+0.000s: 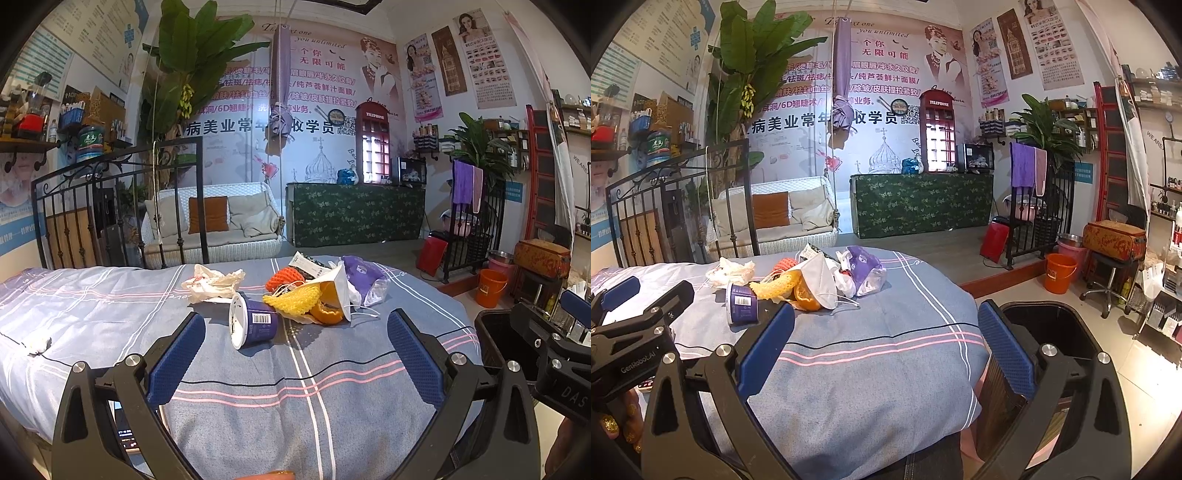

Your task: Collect trash

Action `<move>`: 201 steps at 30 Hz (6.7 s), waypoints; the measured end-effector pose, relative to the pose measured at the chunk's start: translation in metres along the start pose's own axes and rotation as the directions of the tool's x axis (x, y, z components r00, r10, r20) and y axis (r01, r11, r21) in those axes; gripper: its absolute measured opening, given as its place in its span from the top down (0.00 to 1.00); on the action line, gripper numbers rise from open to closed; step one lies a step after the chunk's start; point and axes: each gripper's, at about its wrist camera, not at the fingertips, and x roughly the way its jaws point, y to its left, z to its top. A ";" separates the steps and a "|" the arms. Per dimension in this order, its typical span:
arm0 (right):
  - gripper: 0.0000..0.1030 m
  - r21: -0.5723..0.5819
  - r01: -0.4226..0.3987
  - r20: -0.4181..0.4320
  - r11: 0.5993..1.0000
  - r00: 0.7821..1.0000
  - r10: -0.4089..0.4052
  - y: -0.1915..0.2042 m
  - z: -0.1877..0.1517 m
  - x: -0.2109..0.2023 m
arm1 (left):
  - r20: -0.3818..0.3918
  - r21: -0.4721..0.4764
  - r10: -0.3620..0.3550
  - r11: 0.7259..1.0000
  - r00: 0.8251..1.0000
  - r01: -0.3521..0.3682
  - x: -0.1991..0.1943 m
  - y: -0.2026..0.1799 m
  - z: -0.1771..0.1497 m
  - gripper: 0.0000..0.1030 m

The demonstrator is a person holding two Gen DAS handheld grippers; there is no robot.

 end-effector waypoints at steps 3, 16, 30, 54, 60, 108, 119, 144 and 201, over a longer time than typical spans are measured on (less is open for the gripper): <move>0.05 0.004 0.000 -0.002 1.000 1.000 0.000 0.000 -0.001 0.000 | 0.000 -0.002 0.000 1.000 1.000 0.000 0.000 0.000 0.001 0.05; 0.05 0.003 -0.001 -0.011 1.000 1.000 0.001 0.001 -0.001 0.005 | -0.003 -0.003 0.000 1.000 1.000 0.000 0.008 0.000 -0.004 0.05; 0.05 0.004 -0.001 -0.022 1.000 1.000 0.001 0.005 -0.005 0.010 | -0.010 -0.004 -0.002 1.000 1.000 0.002 0.016 -0.001 -0.017 0.05; 0.05 0.009 0.002 -0.041 1.000 0.999 -0.002 0.004 -0.009 0.015 | -0.036 -0.012 -0.005 1.000 0.999 0.004 0.029 -0.006 -0.045 0.05; 0.05 0.006 0.004 -0.058 1.000 0.998 -0.003 0.006 -0.010 0.021 | -0.060 -0.020 -0.008 1.000 0.998 0.007 0.026 -0.004 -0.042 0.05; 0.05 -0.088 -0.228 -0.451 0.970 0.877 0.165 0.066 -0.003 0.227 | -0.443 -0.062 -0.179 0.984 0.879 0.169 0.207 0.065 -0.024 0.32; 0.05 -0.087 -0.236 -0.470 0.968 0.866 0.170 0.075 -0.001 0.245 | -0.445 -0.091 -0.209 0.978 0.871 0.188 0.208 0.065 -0.023 0.74; 0.54 -0.084 -0.252 -0.518 0.964 0.837 0.174 0.117 0.007 0.322 | -0.351 -0.214 -0.297 0.949 0.888 0.233 0.184 0.072 -0.024 0.92; 0.98 0.095 0.466 -0.521 0.880 0.776 -0.355 -0.255 -0.042 0.178 | -0.251 0.018 -0.735 0.647 0.630 0.762 0.157 -0.165 0.025 0.92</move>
